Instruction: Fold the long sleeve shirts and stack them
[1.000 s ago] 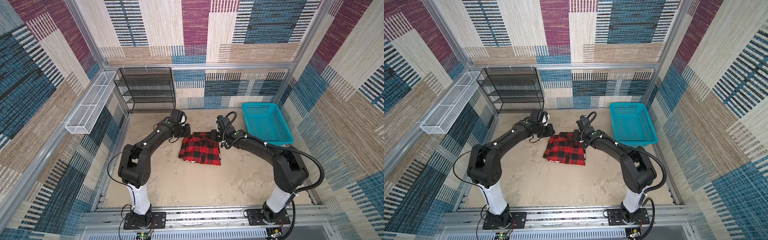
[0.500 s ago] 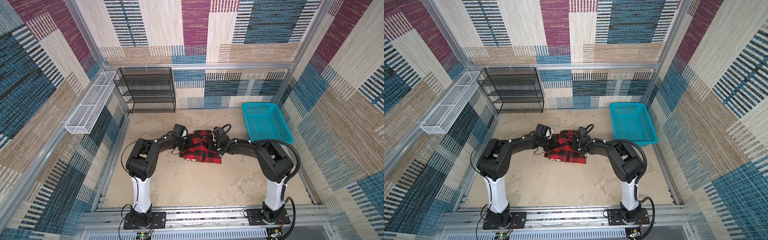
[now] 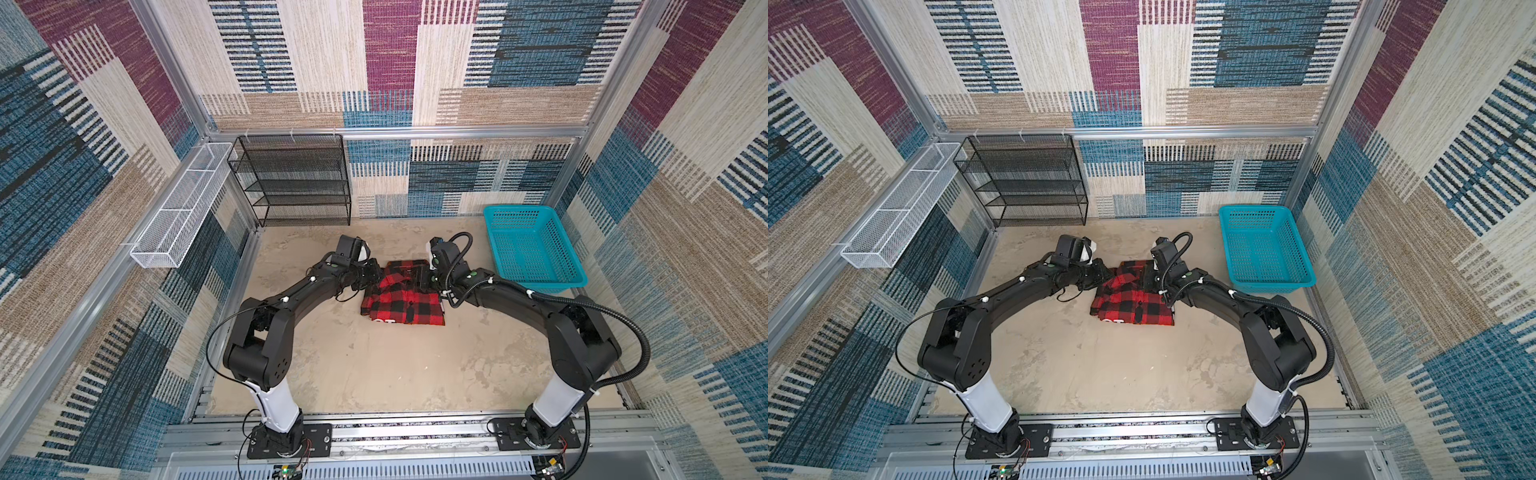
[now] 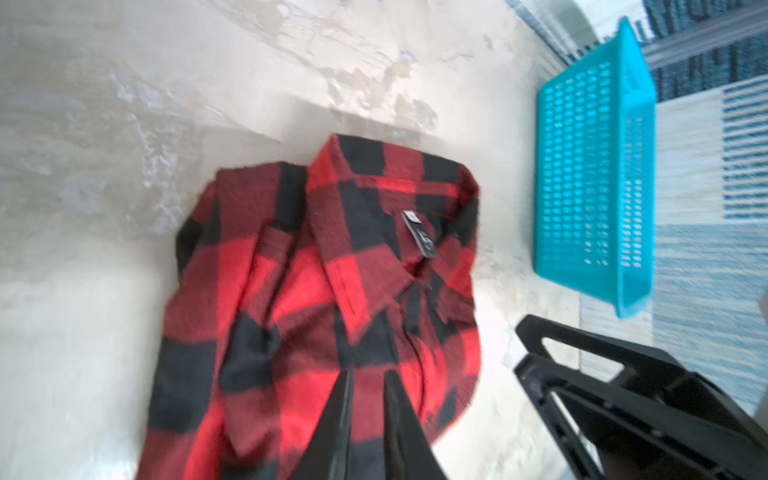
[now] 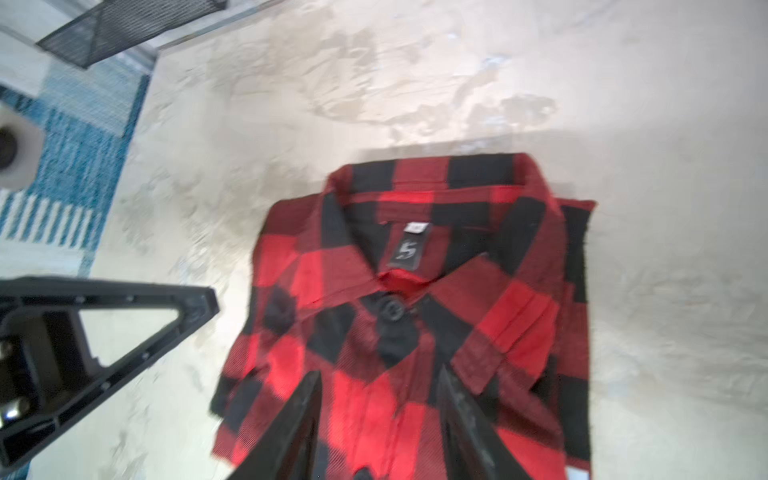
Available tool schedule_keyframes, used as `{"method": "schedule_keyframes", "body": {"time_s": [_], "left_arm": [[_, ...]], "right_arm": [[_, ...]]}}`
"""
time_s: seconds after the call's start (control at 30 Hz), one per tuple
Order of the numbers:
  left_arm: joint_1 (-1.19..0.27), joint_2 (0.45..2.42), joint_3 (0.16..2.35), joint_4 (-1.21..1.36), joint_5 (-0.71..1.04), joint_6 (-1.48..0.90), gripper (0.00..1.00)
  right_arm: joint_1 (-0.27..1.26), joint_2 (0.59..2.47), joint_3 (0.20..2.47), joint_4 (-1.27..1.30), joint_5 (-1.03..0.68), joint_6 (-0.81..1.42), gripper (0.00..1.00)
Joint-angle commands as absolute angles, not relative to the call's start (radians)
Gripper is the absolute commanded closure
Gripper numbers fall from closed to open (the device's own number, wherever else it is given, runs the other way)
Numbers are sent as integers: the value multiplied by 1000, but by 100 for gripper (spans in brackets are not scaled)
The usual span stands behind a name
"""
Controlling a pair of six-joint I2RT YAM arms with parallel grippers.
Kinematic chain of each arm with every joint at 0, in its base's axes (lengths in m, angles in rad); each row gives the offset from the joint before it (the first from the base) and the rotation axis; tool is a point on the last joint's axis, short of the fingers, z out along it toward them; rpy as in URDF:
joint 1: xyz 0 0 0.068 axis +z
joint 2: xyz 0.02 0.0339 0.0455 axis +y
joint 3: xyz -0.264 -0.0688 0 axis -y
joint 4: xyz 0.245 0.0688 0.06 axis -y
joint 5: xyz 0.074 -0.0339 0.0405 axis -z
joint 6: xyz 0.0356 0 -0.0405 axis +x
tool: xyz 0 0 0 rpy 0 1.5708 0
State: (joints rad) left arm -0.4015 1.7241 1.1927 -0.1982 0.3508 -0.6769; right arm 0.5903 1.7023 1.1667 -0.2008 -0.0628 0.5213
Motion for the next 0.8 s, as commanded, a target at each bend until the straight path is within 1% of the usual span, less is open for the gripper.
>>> {"method": "schedule_keyframes", "body": {"time_s": [0.0,0.13,0.27,0.4,0.53,0.63,0.73,0.77], "left_arm": [[-424,1667,1124,-219,373,-713,83],[-429,1620,972,-134,364,-760,85],[-429,1653,854,-35,345,-787,87],[-428,1727,787,58,361,-822,90],[-427,1729,768,67,369,-834,90],[-426,1666,796,4,350,-817,86],[-417,1589,874,-126,324,-777,80],[-415,1565,907,-173,316,-759,77]], "right_arm": [[624,1686,1145,-209,-104,529,54],[646,1735,1102,-116,-141,570,56],[649,1813,1086,-31,-160,599,59],[649,1887,1086,-27,-159,619,62],[649,1862,1079,-47,-149,614,62],[649,1791,1107,-102,-119,590,56],[649,1705,1133,-157,-86,574,51],[649,1672,1135,-175,-64,570,49]]}}
